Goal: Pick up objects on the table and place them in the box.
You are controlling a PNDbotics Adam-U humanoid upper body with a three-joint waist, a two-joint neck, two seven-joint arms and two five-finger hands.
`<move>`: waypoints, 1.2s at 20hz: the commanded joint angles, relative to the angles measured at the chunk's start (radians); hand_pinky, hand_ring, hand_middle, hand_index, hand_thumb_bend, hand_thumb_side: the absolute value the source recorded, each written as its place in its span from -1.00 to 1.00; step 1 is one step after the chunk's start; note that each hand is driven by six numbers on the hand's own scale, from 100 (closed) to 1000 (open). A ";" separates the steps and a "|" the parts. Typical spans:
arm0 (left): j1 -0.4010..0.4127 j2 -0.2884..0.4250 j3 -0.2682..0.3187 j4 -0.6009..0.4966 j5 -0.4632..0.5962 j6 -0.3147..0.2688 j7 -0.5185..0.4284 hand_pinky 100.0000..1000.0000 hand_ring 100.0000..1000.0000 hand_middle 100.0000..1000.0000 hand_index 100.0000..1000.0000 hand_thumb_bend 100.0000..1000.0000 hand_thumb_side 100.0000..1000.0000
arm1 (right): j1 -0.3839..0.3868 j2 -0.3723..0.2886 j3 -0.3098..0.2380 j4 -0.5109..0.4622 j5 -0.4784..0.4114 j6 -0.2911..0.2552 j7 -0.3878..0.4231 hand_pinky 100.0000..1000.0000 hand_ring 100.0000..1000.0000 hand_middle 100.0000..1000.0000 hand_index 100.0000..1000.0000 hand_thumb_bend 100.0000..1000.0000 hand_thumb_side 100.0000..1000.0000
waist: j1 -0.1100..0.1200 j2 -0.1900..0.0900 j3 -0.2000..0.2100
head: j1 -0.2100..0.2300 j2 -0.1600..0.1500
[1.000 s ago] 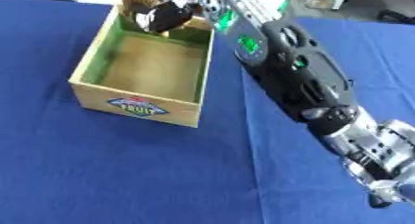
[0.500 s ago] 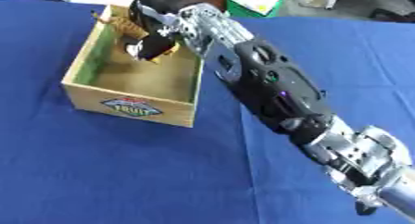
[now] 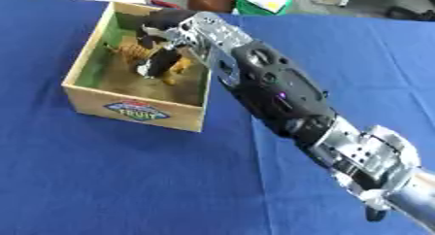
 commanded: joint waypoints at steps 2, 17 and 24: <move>-0.008 0.010 0.000 -0.017 0.000 0.000 -0.002 0.07 0.11 0.03 0.50 -1.00 0.36 | -0.031 -0.019 -0.030 -0.023 0.029 -0.009 0.055 0.55 0.61 0.62 0.66 -1.00 0.06 | 0.010 -0.015 -0.003 | -0.003 0.009; -0.009 0.012 0.002 -0.017 0.002 0.000 0.002 0.07 0.11 0.03 0.50 -1.00 0.36 | -0.035 -0.072 -0.096 -0.192 -0.038 0.068 0.094 0.70 0.71 0.76 0.88 0.34 0.06 | 0.015 -0.024 -0.008 | 0.042 -0.001; -0.006 0.011 0.010 -0.017 -0.003 -0.001 0.012 0.07 0.11 0.03 0.50 -1.00 0.36 | 0.013 -0.175 -0.179 -0.486 -0.212 0.191 -0.063 0.70 0.64 0.72 0.89 -0.12 0.98 | 0.022 -0.020 -0.019 | 0.087 -0.006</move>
